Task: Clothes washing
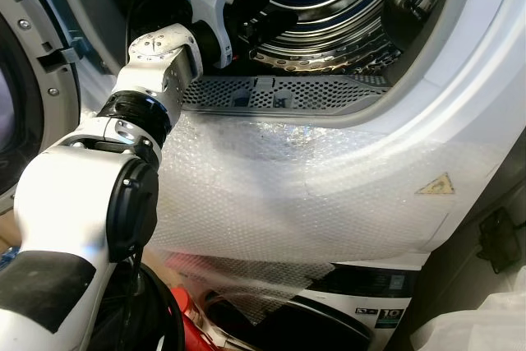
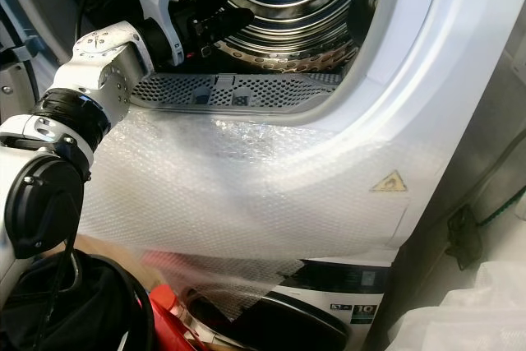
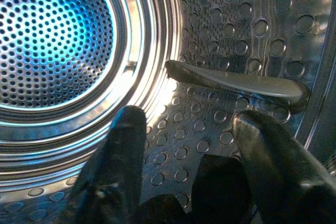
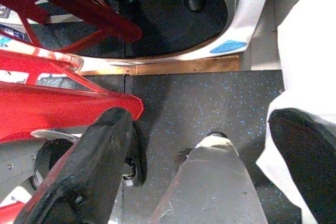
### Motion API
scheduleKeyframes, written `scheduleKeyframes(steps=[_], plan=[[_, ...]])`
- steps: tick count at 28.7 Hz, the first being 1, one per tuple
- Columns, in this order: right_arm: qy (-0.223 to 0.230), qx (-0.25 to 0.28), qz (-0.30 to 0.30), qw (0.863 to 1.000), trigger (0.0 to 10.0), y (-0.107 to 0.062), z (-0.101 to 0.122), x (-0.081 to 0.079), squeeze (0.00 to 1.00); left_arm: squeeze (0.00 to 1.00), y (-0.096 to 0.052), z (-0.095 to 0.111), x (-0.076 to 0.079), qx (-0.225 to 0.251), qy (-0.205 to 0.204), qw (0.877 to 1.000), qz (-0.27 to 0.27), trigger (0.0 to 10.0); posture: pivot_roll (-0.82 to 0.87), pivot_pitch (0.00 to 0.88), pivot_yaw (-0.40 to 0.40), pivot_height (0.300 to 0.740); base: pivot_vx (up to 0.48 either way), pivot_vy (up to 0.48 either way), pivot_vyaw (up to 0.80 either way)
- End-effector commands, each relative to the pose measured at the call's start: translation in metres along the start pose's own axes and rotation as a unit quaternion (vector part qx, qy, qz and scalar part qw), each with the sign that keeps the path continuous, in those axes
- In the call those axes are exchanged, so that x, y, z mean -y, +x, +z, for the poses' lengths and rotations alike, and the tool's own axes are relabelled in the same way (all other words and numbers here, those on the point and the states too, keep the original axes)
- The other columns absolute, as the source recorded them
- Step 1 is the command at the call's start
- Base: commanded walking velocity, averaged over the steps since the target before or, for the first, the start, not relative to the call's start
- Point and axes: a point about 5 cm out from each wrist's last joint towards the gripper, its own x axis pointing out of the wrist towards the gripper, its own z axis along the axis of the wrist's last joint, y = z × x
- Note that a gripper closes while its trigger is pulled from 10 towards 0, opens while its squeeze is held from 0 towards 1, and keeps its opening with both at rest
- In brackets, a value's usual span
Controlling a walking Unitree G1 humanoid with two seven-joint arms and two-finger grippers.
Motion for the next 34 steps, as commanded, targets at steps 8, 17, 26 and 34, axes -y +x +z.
scheduleKeyframes(steps=[8, 17, 26, 34], plan=[[0.004, -0.018, 0.01, 1.0, 10.0, -0.001, -0.009, -0.007, 0.0, 1.0, -0.005, 0.002, -0.003, -0.018, -0.002, 0.999, -0.029, 10.0, -0.01, 0.045, 0.113, 0.74, 0.0, 0.0, 0.0], [0.005, -0.021, 0.012, 1.0, 10.0, -0.002, -0.011, -0.009, 0.0, 1.0, -0.003, 0.012, -0.003, -0.052, 0.2, 0.978, -0.012, 10.0, 0.0, 0.044, 0.113, 0.74, 0.0, 0.0, 0.0], [0.002, -0.023, 0.015, 1.0, 10.0, -0.001, -0.011, -0.01, 0.0, 1.0, -0.001, 0.016, -0.001, -0.046, 0.27, 0.962, 0.0, 10.0, 0.0, 0.042, 0.11, 0.74, 0.0, 0.0, 0.0], [0.007, -0.01, 0.018, 1.0, 10.0, 0.002, -0.002, -0.014, 0.0, 0.0, 0.0, 0.041, 0.03, 0.221, -0.005, 0.961, -0.169, 10.0, 0.01, 0.015, 0.097, 0.74, 0.0, 0.0, 0.0]])
